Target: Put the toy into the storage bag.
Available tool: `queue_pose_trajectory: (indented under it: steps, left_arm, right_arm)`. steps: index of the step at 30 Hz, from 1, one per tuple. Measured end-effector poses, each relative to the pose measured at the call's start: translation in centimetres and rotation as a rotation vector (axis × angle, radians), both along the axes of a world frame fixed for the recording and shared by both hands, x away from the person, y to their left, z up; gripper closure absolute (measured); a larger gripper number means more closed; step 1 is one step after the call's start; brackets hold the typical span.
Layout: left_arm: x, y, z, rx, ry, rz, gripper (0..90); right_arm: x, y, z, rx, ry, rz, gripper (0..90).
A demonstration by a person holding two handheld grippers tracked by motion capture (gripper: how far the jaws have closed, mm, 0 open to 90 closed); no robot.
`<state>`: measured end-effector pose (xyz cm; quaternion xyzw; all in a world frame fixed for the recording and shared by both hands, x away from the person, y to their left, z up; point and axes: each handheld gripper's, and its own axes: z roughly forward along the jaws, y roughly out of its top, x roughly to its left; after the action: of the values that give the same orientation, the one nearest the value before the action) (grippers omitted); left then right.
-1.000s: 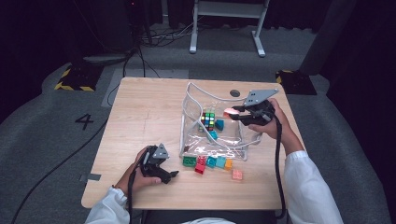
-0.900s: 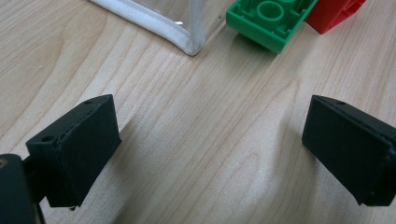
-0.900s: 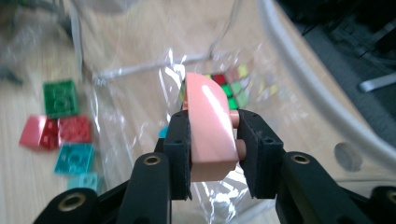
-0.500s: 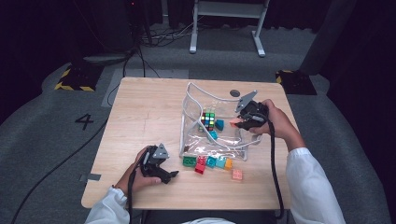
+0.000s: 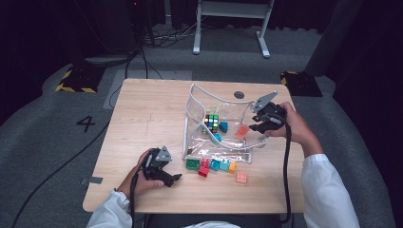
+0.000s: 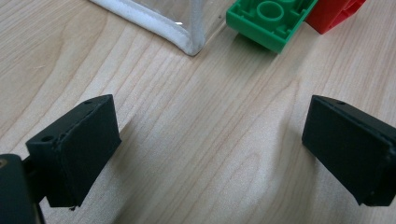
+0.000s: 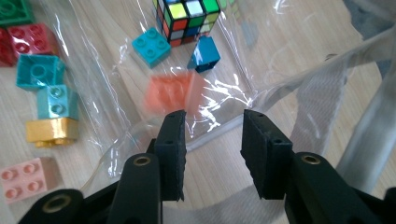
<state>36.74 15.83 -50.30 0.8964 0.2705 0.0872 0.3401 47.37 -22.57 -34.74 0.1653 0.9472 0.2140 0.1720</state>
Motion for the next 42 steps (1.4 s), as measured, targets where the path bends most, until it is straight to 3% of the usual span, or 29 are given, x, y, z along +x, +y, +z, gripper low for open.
queue_pose_trajectory:
  steps: [7,12,17,21,24,31,35,42]
  left_arm:
    - [0.0,0.0,0.0,-0.002,0.003,-0.001,4.1]
    - [0.0,0.0,0.0,-0.001,0.003,-0.001,4.1]
    - [0.0,0.0,0.0,-0.001,0.003,-0.001,4.1]
    - [0.0,0.0,0.0,0.0,0.0,0.0,4.1]
    - [0.0,0.0,0.0,-0.001,0.003,-0.001,4.1]
    - [0.0,0.0,0.0,-0.001,0.002,-0.001,4.1]
    - [0.0,0.0,0.0,0.0,0.001,0.0,4.1]
    - [0.0,0.0,0.0,-0.001,0.003,-0.001,4.1]
  right_arm:
    - [-1.0,-1.3,0.8,0.112,-0.029,-0.001,56.1]
    - [-2.1,-2.5,1.3,0.228,-0.051,-0.028,48.2]
    - [-3.2,-3.7,2.2,0.324,-0.121,-0.038,38.0]
    - [-4.3,-5.0,2.8,0.381,-0.178,-0.075,35.9]
    - [-5.2,-6.0,3.0,0.435,-0.196,-0.096,35.2]
    - [-6.9,-8.5,2.5,0.463,-0.241,-0.151,34.6]
    - [-7.8,-10.1,1.9,0.495,-0.244,-0.173,33.9]
    - [-9.1,-11.2,-1.2,0.488,-0.225,-0.197,33.3]
